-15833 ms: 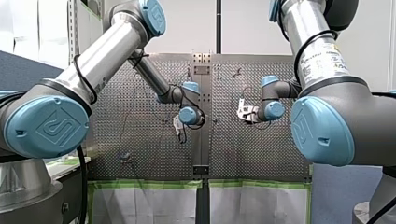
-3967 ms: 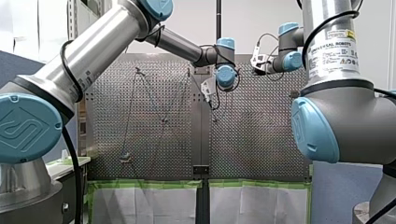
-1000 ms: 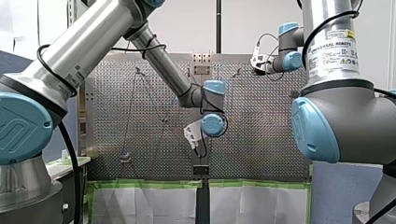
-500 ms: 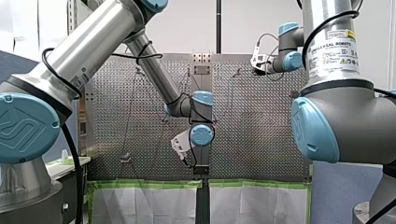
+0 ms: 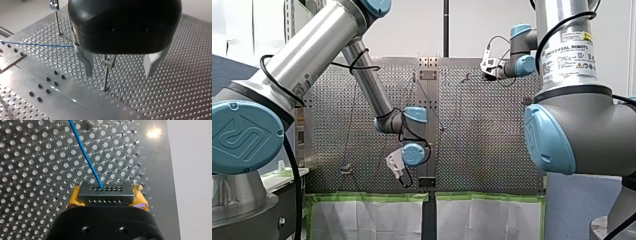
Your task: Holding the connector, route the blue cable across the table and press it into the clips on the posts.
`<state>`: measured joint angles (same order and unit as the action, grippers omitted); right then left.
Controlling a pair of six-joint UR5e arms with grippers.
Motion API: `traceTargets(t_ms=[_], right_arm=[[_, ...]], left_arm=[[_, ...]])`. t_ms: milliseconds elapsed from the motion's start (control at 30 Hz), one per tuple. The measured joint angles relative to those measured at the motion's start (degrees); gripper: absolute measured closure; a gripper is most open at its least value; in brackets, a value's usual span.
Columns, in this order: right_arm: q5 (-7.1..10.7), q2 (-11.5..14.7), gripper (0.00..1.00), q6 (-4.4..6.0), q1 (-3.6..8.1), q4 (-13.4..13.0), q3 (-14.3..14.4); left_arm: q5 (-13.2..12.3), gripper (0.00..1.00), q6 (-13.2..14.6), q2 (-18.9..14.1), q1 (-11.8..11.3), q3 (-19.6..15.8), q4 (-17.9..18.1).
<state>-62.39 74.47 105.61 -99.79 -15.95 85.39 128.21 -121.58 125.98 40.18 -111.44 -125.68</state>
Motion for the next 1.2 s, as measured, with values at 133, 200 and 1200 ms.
traceTargets(t_ms=[133,200,1200], right_arm=[[0.00,0.0,1.00,0.00,0.00,0.0,0.0],[0.00,0.0,1.00,0.00,0.00,0.0,0.0],[0.00,0.0,1.00,0.00,0.00,0.0,0.0]], left_arm=[[-1.5,0.00,0.7,0.0,0.1,-1.7,1.7],[-1.7,0.00,0.8,0.0,0.2,-2.2,2.2],[-2.0,0.00,0.9,0.0,0.2,-2.8,2.8]])
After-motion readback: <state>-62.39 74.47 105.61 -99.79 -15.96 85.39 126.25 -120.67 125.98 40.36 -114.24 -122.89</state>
